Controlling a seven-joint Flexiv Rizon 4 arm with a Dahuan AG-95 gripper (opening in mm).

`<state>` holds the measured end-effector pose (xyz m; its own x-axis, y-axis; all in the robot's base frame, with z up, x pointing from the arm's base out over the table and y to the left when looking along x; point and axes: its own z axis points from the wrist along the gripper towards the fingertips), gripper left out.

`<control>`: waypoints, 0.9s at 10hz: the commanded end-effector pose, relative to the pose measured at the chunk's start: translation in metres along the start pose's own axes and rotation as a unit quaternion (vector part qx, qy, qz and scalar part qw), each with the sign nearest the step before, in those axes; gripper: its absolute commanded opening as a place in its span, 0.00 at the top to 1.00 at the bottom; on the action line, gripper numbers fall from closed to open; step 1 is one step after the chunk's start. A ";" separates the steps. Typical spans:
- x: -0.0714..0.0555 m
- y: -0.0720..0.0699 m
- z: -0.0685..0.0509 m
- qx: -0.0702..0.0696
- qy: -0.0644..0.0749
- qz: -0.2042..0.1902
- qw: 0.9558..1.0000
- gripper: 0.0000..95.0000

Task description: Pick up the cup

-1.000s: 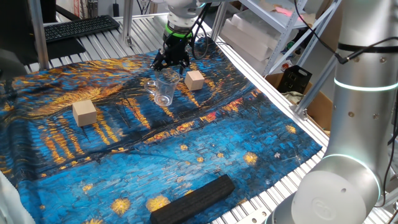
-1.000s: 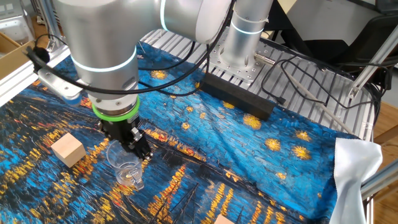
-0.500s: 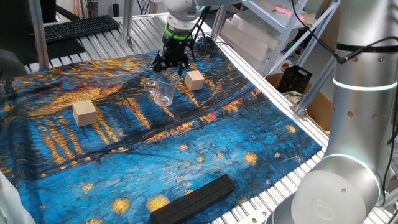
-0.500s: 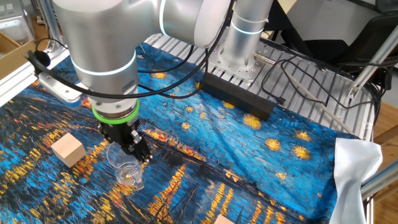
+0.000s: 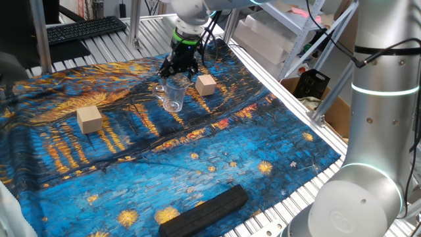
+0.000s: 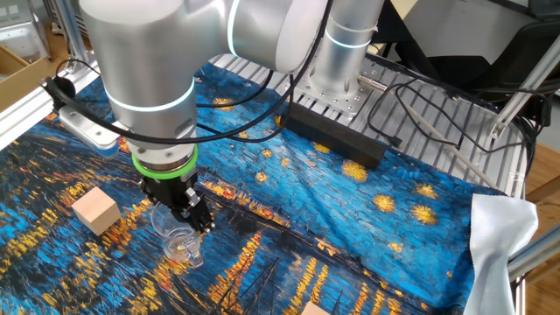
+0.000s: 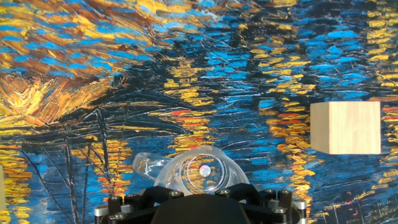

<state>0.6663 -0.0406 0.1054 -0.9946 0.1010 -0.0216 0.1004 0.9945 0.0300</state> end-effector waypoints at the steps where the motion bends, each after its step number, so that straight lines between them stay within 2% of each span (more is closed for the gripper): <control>1: -0.001 0.001 0.002 0.000 0.000 0.001 1.000 0.00; 2: -0.002 0.001 0.004 -0.001 -0.003 0.003 1.000 0.00; 3: -0.002 0.002 0.005 -0.001 -0.005 0.004 1.000 0.20; 5: -0.002 0.002 0.005 -0.003 -0.015 -0.003 1.000 0.20; 6: -0.003 0.002 0.005 -0.004 -0.016 -0.006 1.000 0.40; 7: -0.003 0.002 0.005 0.000 -0.017 -0.011 1.000 1.00; 9: -0.001 0.002 0.003 0.000 -0.015 -0.013 1.000 1.00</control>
<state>0.6670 -0.0388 0.1033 -0.9960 0.0735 -0.0501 0.0722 0.9970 0.0270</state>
